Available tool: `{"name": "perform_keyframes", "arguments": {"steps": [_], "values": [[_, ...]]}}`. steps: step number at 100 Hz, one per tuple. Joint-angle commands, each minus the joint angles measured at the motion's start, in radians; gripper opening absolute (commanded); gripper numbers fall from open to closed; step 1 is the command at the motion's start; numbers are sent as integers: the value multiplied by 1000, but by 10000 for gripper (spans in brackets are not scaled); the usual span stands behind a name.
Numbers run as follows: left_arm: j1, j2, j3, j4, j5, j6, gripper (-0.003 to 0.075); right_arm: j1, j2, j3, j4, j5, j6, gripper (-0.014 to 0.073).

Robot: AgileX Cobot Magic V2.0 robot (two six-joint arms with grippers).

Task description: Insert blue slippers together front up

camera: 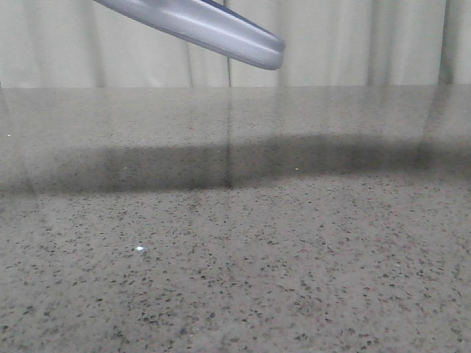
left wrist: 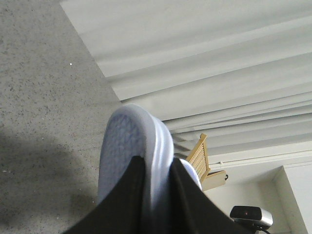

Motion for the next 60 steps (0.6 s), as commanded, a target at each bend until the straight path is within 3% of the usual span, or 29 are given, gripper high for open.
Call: {"name": "perform_keyframes", "arguments": {"steps": [1, 27, 50, 60], "values": [[-1, -11, -37, -113, 104, 1, 16, 0, -11, -35, 42, -11, -20, -107], [-1, -11, -37, -113, 104, 3, 16, 0, -5, 18, 45, -71, -16, -107], [-1, -11, -37, -113, 112, 3, 16, 0, 31, 104, 163, -81, -20, -107], [-1, -11, -37, -113, 118, 3, 16, 0, 43, 129, 254, -85, -84, -107]]}}
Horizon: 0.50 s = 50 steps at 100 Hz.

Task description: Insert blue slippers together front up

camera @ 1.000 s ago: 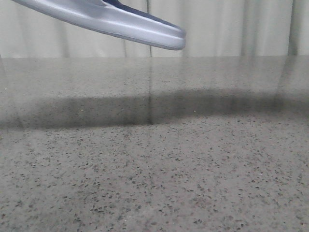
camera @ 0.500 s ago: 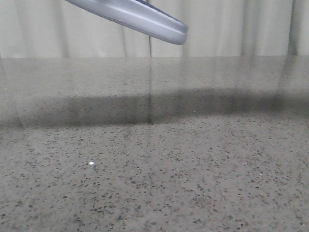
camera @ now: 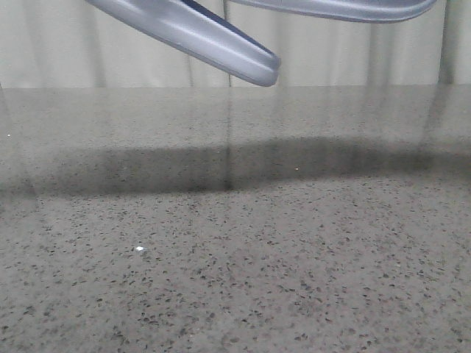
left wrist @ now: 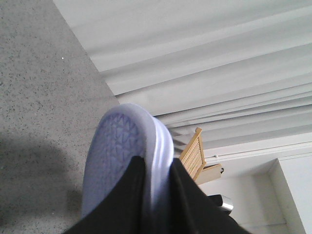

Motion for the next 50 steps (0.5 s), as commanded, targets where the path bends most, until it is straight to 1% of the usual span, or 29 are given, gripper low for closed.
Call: {"name": "perform_keyframes", "arguments": {"steps": [1, 17, 37, 50], "values": [[-1, -11, -37, -101, 96, -10, 16, 0, -3, -5, 142, -14, -63, -107], [-1, -11, -37, -101, 98, -10, 16, 0, 4, 26, 305, 33, -172, -107], [-1, -11, -37, -101, 100, -10, 16, 0, 24, 30, 343, 88, -193, -107], [-1, -11, -37, -101, 103, -10, 16, 0, 42, 30, 393, 141, -247, -107]]}}
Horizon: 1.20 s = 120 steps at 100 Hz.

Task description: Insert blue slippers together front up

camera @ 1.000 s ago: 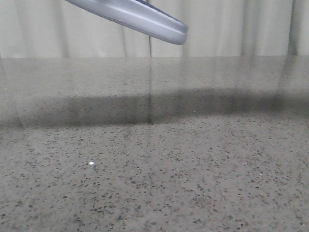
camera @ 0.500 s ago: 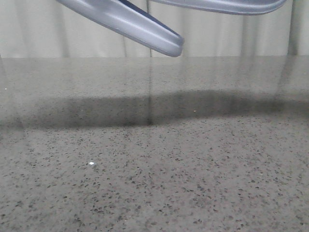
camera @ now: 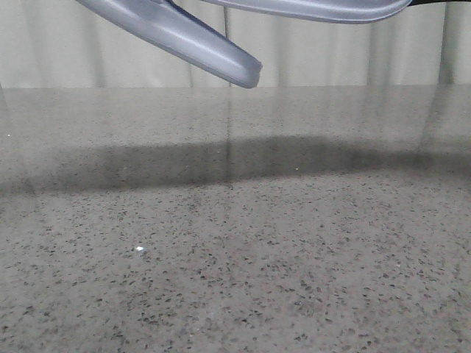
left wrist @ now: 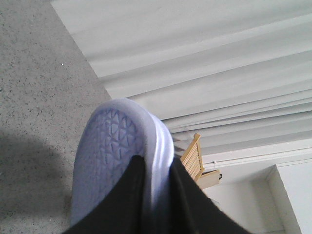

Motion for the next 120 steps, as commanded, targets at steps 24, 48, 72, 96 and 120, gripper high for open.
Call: {"name": "perform_keyframes", "arguments": {"steps": [24, 48, 72, 96, 120], "values": [[-7, -11, -37, -90, 159, -10, 16, 2, 28, -25, 124, 93, -113, -107], [-7, -11, -37, -90, 189, -10, 16, 2, 60, -27, 126, 83, -140, -107], [-7, -11, -37, -90, 210, -10, 16, 20, 81, -31, 207, 161, -215, -107], [-7, -11, -37, -90, 233, -10, 16, 65, 87, -31, 232, 157, -239, -107], [-7, -11, -37, -90, 246, -10, 16, 108, 92, -31, 265, 170, -257, -107]]}}
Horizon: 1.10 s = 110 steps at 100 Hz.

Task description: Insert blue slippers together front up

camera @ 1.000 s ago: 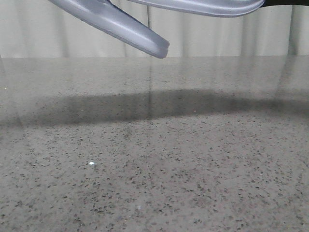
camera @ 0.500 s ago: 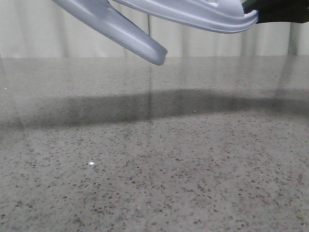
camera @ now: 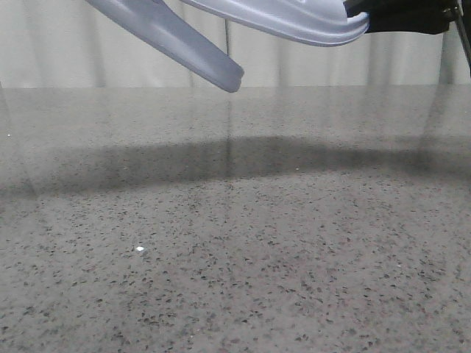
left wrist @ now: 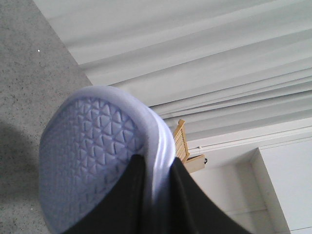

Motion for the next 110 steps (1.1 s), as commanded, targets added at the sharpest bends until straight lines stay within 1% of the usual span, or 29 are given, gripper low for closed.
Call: {"name": "perform_keyframes", "arguments": {"steps": [1, 16, 46, 58, 74, 90, 94, 99, 104, 110], "values": [[-10, -4, -33, -73, 172, -18, 16, 40, -26, -31, 108, 148, -29, -107], [-10, -4, -33, -73, 181, -18, 16, 69, -26, -48, 115, 147, -45, -107], [-10, -4, -33, -73, 197, -18, 16, 142, -26, -151, 115, 145, -50, -107], [-33, -4, -33, -73, 198, -18, 16, 160, -22, -157, 112, 141, -57, -107], [-51, 16, -33, -67, 198, -18, 16, 164, 13, -158, 108, 164, -57, -107], [-51, 28, -33, -32, 195, -18, 16, 158, 28, -158, 77, 114, -57, -100], [-51, 30, -33, -27, 195, -18, 16, 156, 28, -158, 66, 88, -57, -74], [-51, 32, -33, -25, 195, -18, 16, 153, 28, -158, 61, 59, -57, -15], [-51, 32, -33, -25, 189, -18, 16, 147, 28, -158, 59, 43, -57, 71], [-51, 32, -33, -23, 185, -18, 16, 135, 28, -158, 59, 39, -57, 213]]}}
